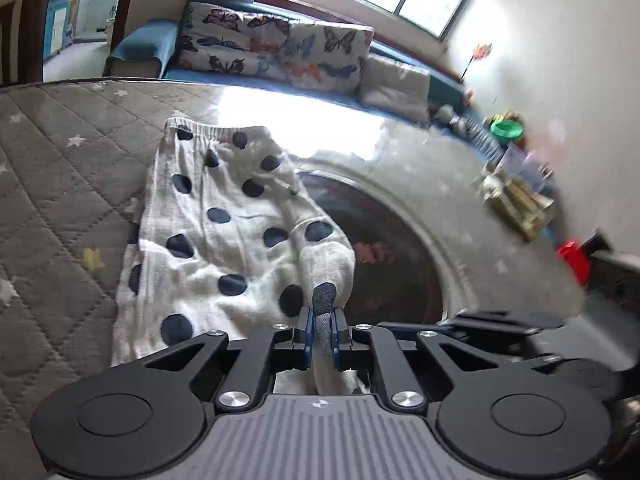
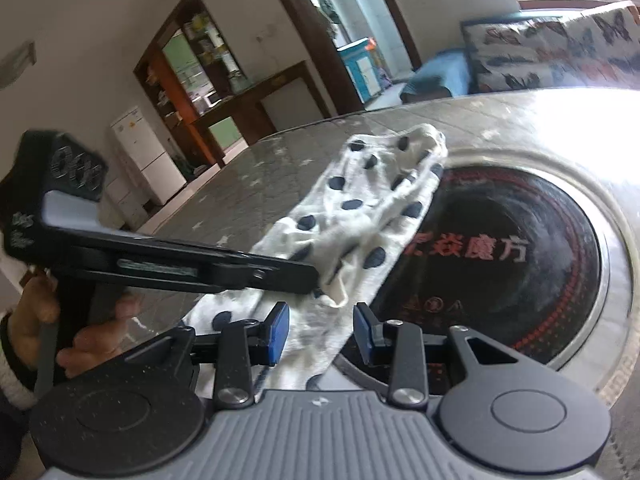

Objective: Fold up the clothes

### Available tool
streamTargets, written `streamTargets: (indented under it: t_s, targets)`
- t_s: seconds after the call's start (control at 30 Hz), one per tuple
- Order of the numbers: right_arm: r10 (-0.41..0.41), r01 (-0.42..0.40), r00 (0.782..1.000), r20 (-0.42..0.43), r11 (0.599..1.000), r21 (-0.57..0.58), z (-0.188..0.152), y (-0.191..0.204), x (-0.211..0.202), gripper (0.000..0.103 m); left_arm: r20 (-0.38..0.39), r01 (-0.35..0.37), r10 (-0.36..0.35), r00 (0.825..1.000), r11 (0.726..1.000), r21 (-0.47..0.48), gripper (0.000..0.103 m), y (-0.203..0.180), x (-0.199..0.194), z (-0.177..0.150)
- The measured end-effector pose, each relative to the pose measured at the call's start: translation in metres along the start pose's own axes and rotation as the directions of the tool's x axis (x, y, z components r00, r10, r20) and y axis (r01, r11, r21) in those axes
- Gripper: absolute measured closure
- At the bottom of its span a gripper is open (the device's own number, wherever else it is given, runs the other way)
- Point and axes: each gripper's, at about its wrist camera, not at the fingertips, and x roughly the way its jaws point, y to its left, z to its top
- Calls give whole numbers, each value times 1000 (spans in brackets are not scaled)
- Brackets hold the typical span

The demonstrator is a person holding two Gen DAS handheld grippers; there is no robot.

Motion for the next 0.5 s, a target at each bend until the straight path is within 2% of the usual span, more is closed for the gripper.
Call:
streamTargets:
  t_s: [0.27,0.37,0.4,0.47,0.5]
  targets:
    - [93,-93,996,4,988,127,-2,-16,16,68,49,109,-106,993,993,-53,93,8,-2,-4]
    - [117,-118,993,14,981,155,-2,-18,20,70,61,122,-118,991,991,-62,93,11,-3,-5]
    - [119,-121,993,19,980,161,-2,-19,20,78,67,127,-123,990,990,-68,93,12,-3,-5]
    - [123,-127,992,29,977,173,-2,-20,20,89,69,134,-129,989,988,-79,93,15,-3,-5]
    - [126,-130,992,34,975,179,-2,-21,19,91,69,138,-133,989,987,-82,92,15,-3,-5]
